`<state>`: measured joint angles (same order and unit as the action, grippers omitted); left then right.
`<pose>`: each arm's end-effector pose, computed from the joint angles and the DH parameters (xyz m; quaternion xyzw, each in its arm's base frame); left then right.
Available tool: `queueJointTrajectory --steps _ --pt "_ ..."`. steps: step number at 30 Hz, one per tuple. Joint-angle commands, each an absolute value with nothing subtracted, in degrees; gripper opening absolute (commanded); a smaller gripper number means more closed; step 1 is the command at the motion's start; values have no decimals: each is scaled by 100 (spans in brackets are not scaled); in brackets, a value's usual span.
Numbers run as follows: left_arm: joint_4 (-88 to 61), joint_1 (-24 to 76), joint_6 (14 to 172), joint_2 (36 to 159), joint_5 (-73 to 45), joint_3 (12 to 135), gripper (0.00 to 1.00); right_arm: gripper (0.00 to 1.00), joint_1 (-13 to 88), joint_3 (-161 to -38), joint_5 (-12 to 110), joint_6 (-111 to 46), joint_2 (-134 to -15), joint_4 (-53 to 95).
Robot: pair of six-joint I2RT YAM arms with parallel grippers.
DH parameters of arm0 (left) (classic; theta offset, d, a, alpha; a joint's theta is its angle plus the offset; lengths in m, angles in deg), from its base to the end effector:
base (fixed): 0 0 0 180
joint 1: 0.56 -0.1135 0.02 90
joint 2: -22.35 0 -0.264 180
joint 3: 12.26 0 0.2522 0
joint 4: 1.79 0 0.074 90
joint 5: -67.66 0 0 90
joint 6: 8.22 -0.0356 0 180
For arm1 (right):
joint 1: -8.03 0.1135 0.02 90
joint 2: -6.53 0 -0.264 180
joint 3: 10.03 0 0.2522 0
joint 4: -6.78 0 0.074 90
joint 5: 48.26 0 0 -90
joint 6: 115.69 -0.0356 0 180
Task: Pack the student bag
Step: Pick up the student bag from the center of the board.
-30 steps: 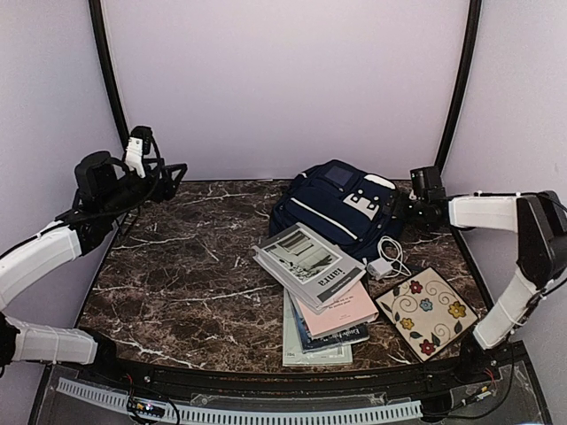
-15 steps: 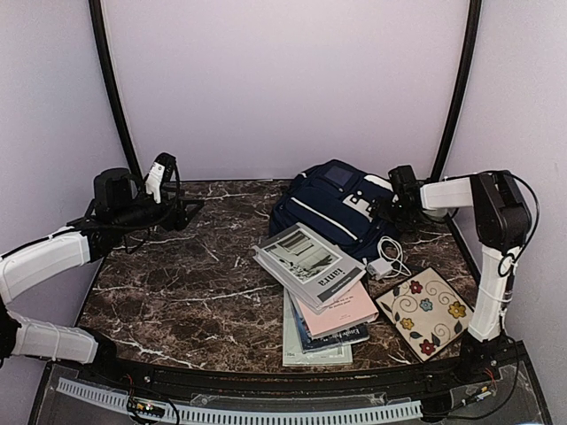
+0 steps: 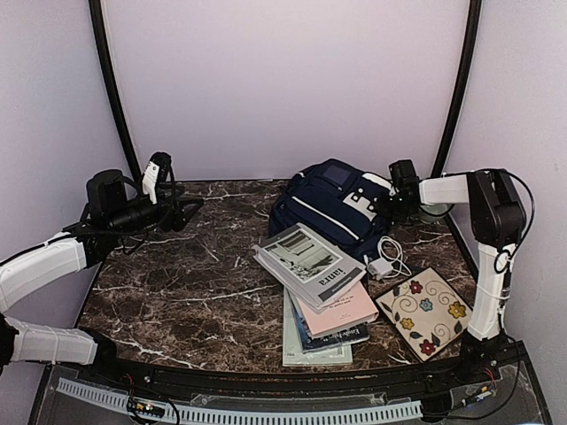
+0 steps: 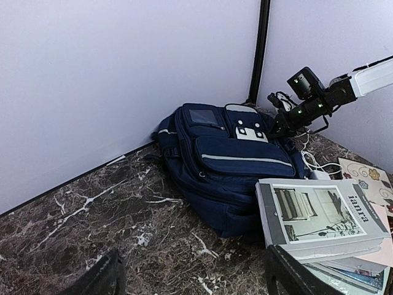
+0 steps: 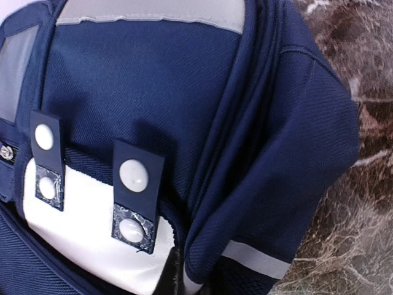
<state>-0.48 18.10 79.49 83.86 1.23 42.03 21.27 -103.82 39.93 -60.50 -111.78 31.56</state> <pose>0.2326 -0.0936 0.3029 0.2667 0.6900 -0.2435 0.6273 0.4345 0.1011 0.1582 0.1808 0.9199 0.1280 0.3236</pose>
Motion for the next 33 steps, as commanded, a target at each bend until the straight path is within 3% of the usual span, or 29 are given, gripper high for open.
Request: queueJointTrajectory --steps 1,10,21,29,33 --pt "177 1827 8050 8299 353 4142 80 0 2111 -10955 4810 -5703 -11135 2956" --pt "241 1834 8014 8249 284 4096 83 0 2246 -12649 5579 -5988 -10509 2225" --pt "483 1832 7963 7991 285 4035 83 0 3214 -13571 6623 -4972 -9665 1069" --pt "367 1833 7874 8058 142 4053 83 0 3489 -13824 5261 -4249 -9429 819" --pt "184 1832 7953 8219 361 4251 83 0 3505 -14211 5727 -4341 -9538 428"
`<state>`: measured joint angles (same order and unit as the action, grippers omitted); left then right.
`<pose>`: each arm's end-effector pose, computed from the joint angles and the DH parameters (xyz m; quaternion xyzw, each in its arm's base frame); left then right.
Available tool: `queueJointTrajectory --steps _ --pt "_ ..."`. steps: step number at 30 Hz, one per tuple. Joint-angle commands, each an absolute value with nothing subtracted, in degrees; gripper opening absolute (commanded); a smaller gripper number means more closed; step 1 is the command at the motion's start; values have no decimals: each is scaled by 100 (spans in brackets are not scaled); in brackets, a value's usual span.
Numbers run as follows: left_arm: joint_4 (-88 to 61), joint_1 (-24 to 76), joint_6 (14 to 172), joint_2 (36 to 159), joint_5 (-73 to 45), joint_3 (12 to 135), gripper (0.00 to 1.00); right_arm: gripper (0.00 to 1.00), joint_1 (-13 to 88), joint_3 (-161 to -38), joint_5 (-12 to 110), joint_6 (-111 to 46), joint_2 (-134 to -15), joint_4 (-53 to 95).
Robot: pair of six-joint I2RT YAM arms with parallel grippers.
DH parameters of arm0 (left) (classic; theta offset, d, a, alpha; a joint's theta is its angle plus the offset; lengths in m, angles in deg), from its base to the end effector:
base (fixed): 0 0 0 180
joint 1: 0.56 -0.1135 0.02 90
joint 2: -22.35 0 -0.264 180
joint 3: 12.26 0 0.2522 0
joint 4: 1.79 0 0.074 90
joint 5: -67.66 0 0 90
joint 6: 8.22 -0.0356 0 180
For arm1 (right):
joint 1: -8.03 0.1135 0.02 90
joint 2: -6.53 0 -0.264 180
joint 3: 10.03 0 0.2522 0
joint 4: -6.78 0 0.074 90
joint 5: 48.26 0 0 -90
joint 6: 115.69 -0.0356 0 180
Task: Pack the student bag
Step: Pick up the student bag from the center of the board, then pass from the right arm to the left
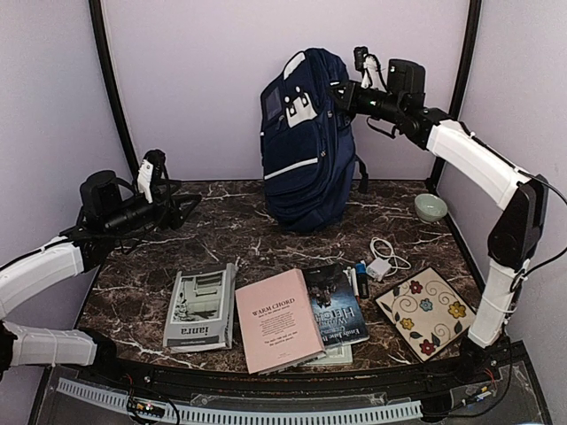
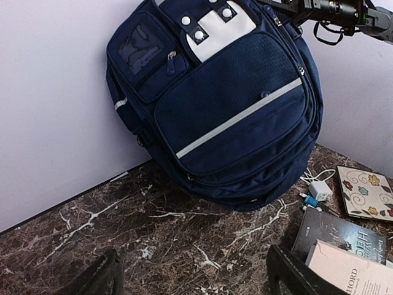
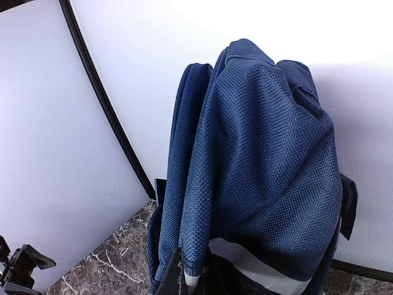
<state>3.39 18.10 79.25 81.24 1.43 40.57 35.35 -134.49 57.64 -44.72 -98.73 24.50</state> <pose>0.2237 -0.0907 0.3113 0.2702 0.6588 -0.2416 0.6592 0.3828 0.2087 0.4539 -0.1488 0.6822 0.3679 0.6141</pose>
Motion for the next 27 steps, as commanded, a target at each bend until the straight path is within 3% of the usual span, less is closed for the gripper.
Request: queueJointTrajectory --steps 1,8,16,18,20,23,27 --pt "148 1829 7931 8201 405 4274 83 0 3522 -14389 5963 -4381 -9581 412" --pt "257 1834 7603 7530 881 4219 83 0 4111 -14262 7810 -3833 -9262 882" --pt "-1389 1854 6685 7099 2455 5493 82 0 4911 -14293 8224 -2196 -8779 3428" --pt "-1633 1869 6615 7118 2203 5860 84 0 4978 -14340 8219 -1892 -8739 3905" --pt "-1844 1869 6573 7229 1573 6277 97 0 5023 -14358 8175 -1543 -8753 4357" --pt "-2596 1865 6382 7714 756 7159 99 0 5057 -14363 8343 -1071 -8836 4888" --pt "-3442 1876 6159 8387 1259 8036 99 0 5086 -14677 8507 -643 -9142 5616"
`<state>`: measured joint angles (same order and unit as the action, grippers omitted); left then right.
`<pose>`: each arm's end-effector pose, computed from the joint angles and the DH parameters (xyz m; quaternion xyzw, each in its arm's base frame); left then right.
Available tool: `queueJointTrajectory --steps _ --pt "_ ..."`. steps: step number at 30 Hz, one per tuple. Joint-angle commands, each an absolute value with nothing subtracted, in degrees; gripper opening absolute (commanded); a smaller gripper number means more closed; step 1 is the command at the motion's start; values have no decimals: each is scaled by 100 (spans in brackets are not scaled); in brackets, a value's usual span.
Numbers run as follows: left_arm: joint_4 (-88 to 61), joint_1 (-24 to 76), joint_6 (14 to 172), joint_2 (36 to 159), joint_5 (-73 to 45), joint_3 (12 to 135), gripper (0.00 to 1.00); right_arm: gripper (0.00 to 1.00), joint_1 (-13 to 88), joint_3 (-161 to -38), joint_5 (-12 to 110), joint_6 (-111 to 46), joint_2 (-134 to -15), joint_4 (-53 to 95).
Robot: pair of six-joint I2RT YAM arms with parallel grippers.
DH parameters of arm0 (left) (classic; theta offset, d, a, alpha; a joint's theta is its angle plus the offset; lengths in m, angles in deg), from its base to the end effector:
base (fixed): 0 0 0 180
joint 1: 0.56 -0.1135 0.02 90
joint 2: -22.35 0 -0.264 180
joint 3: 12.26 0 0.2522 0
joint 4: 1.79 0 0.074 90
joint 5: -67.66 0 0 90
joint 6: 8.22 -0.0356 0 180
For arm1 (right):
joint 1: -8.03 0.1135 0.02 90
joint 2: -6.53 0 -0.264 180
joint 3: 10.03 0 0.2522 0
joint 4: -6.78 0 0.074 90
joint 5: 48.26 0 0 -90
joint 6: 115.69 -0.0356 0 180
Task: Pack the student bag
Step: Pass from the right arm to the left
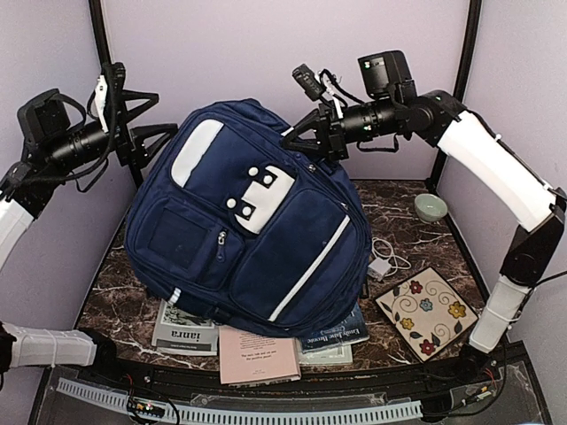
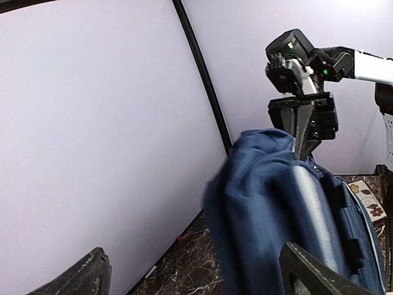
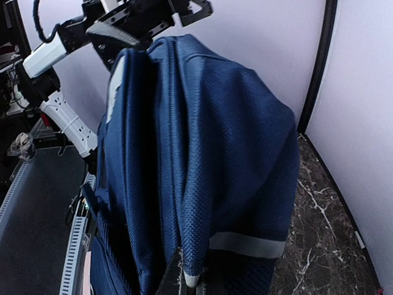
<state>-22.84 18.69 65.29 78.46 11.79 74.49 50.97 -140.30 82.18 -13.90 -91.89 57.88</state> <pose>0.1745 -0.0821 0.4784 0.4027 0.5186 -0.2070 0.7253 0.2539 0.2678 0.4744 -0.5294 0.5875 0.4173 0.4476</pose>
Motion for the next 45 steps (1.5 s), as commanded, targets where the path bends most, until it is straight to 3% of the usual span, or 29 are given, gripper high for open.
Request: queueJointTrajectory --steps 1,5,10,17,20,23,26,30,34,37,38,39,40,42,45 --pt "-3423 1874 6146 8526 1644 8125 99 0 5111 -14726 8541 -524 -9226 5726" --pt "-3530 1883 6249 9063 3056 8522 99 0 5195 -14725 8559 -342 -9322 5815" --pt "-3347 1913 6581 9350 3981 8597 99 0 5240 -14740 8437 -278 -9345 5785" --pt "-2043 1912 7672 8635 3985 8390 98 0 5242 -14241 7300 -170 -9208 5356" --pt "-2141 1979 7832 8643 3650 8356 93 0 5245 -14263 7491 -197 -9269 5341" --pt "-2743 2123 7538 8938 2872 8450 80 0 5250 -14293 7764 -218 -9329 5316" --pt "-3469 2512 6912 9302 2213 8827 81 0 5248 -14298 7881 -205 -9357 5310" --pt "-3795 2894 6146 9642 1208 8984 89 0 5259 -14320 8098 -222 -9360 5314" --pt "-3907 2914 6001 9932 780 9032 88 0 5257 -14279 8385 -257 -9270 5284" --pt "-3799 2944 5988 9874 1477 8780 71 0 5260 -14177 8420 -293 -9169 5207" --pt "-3683 2976 5984 9812 1738 8625 54 0 5260 -14133 8392 -293 -9141 5178" --pt "-3512 3016 5976 9738 1851 8450 44 0 5252 -14077 8364 -312 -9100 5128" --pt "-3360 3073 5969 9669 1928 8262 22 0 5252 -14007 8343 -329 -9058 5057" --pt "-3137 3147 5936 9539 1966 7945 4 0 5249 -13861 8314 -405 -8984 4881" --pt "-3084 3170 5918 9393 1864 7726 0 0 5241 -13677 8318 -570 -8863 4626"
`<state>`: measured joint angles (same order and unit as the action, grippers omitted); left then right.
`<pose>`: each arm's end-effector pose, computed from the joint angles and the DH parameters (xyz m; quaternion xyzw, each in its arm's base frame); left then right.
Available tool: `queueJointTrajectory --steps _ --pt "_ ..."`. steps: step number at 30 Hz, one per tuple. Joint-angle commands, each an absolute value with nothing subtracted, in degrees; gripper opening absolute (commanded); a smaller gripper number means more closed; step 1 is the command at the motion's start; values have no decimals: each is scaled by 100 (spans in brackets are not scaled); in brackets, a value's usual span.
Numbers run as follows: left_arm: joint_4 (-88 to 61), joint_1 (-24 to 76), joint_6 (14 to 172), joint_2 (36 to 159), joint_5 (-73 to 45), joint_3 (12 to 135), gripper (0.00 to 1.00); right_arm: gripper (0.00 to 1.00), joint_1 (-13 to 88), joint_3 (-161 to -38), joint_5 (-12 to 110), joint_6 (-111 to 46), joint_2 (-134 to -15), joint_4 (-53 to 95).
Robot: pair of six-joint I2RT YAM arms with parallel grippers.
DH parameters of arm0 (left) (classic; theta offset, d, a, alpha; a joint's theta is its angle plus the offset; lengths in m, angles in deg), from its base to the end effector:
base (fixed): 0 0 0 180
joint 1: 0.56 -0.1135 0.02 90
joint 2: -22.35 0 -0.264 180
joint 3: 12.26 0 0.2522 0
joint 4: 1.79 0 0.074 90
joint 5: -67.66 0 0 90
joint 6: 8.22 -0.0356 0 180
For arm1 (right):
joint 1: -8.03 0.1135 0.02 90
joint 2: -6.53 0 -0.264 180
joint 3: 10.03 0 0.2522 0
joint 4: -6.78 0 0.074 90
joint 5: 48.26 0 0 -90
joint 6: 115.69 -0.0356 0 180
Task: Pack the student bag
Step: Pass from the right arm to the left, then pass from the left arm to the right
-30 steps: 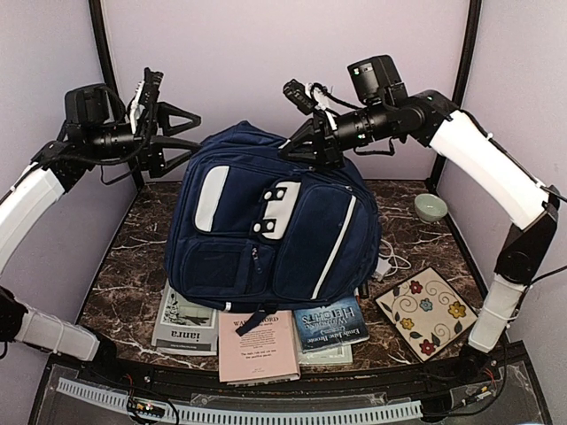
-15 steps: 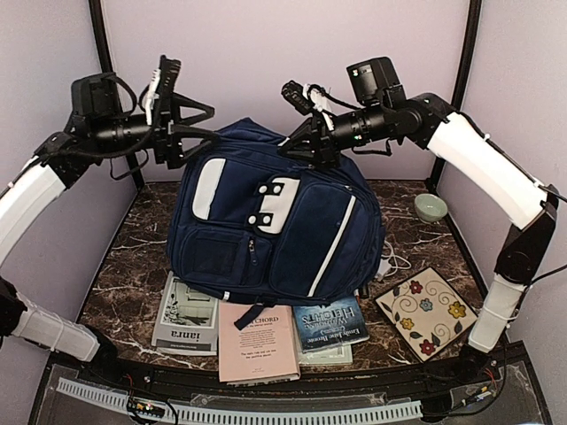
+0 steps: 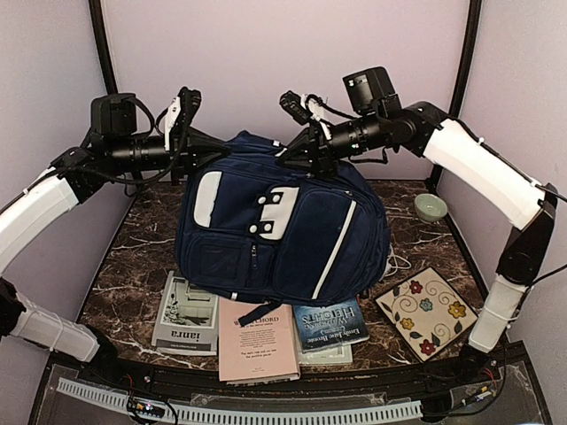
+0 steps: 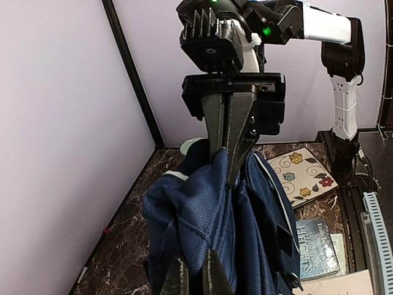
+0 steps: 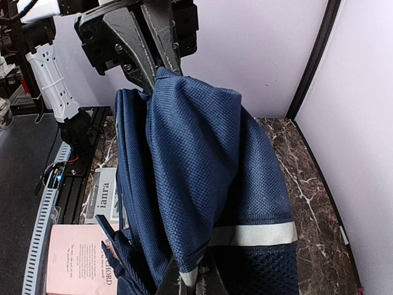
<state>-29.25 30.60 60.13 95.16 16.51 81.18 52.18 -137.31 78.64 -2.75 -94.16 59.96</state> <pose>0.2272 -0.1635 0.4425 0.5114 0.5336 -0.2998 0.6032 0.2622 0.2843 0.4399 -0.5846 0.5807 0.3564 0.4405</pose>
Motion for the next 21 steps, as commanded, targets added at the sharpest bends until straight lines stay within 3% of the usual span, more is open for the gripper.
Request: queueJointTrajectory --steps 1,2,3,6,7,12,15,21 --pt "-3028 3162 5918 9325 1699 7666 0 0 5229 -13609 8234 -676 -8812 4528" --pt "-2874 3169 5970 9212 1439 7563 0 1 5226 -13549 8098 -796 -8756 4454" --pt "-2646 3168 6060 9081 1071 7411 0 18 5199 -13513 7993 -926 -8707 4437" --pt "-1866 3168 6153 8624 308 6848 0 91 4985 -13292 7796 -1352 -8531 4429" --pt "-1662 3162 6167 8497 215 6611 0 99 4851 -13106 7796 -1558 -8399 4351" --pt "-798 3158 6280 8017 198 5900 0 100 3863 -11253 8669 -2395 -7400 3658" --pt "-226 3159 6288 7826 89 5477 0 100 3816 -10240 7749 -2140 -6998 3969" --pt "150 3161 6261 7780 42 5195 0 100 3813 -9089 7683 -2128 -6800 4022"
